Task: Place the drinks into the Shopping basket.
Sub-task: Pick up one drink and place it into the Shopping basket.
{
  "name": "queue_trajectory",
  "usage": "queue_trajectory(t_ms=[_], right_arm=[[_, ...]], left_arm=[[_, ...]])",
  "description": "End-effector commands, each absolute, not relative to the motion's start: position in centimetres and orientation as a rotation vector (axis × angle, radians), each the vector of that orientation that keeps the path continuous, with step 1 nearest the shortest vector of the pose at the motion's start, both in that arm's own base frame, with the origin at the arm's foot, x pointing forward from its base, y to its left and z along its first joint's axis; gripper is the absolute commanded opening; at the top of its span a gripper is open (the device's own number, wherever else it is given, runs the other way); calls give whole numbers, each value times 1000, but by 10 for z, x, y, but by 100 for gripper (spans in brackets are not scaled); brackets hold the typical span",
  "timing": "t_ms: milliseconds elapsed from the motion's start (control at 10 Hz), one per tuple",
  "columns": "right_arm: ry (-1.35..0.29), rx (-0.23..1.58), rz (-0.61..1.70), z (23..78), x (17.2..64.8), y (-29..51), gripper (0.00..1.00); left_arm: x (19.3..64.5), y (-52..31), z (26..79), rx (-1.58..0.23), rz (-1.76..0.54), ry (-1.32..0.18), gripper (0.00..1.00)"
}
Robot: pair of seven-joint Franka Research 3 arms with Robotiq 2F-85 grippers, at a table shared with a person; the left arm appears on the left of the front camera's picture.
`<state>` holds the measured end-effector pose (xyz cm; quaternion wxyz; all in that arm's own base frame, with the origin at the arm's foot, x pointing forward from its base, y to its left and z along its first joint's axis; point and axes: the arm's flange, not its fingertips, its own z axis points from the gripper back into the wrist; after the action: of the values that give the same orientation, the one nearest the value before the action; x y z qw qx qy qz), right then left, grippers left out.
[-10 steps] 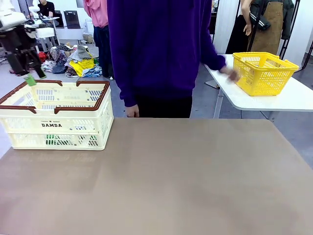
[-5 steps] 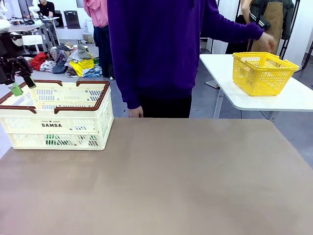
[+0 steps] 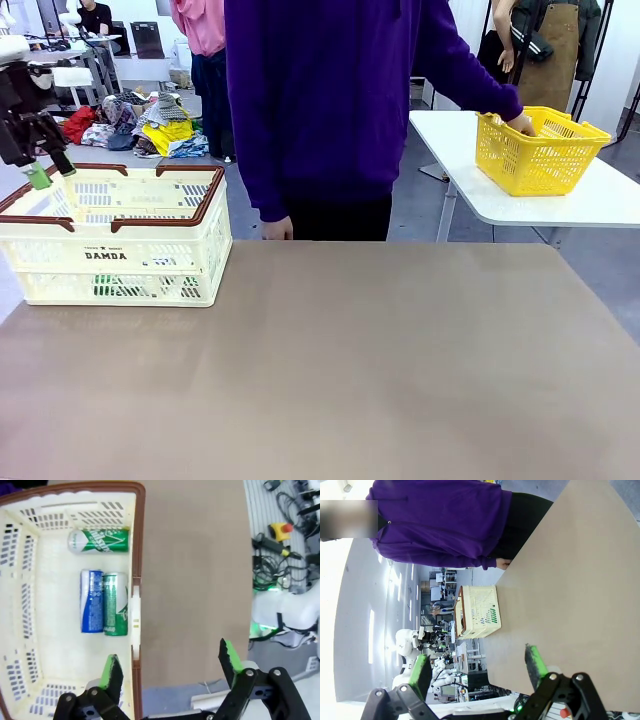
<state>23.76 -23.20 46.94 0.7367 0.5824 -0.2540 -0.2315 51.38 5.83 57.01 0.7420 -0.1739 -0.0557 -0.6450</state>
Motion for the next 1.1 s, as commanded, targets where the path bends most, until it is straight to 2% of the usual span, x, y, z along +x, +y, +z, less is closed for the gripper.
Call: queue_trajectory(t_ms=[0,100,200,300,400,500,600,800,1000], right_arm=[[-580,1295,-499,472,239,-233,100],[-580,1295,-499,472,239,-233,100],[-580,1295,-499,472,239,-233,100],[-580,1295,-499,472,239,-233,100],[-580,1295,-499,472,239,-233,100],[-580,1295,-499,472,239,-233,100],[-580,1295,-499,472,239,-233,100],[-580,1295,-499,472,239,-233,100],[-580,1295,-499,472,239,-233,100]], left_arm=[[524,70,576,-638,-1262,-95,100],[512,72,580,-776,-1177,-15,100],[493,76,579,-836,-1007,69,100],[463,80,573,-910,-830,59,100],[437,81,567,-945,-713,23,100],[416,80,561,-947,-453,-96,100],[389,73,551,-997,-319,-158,100],[334,57,526,-1093,-106,-284,100],[301,65,511,-1165,97,-444,100]])
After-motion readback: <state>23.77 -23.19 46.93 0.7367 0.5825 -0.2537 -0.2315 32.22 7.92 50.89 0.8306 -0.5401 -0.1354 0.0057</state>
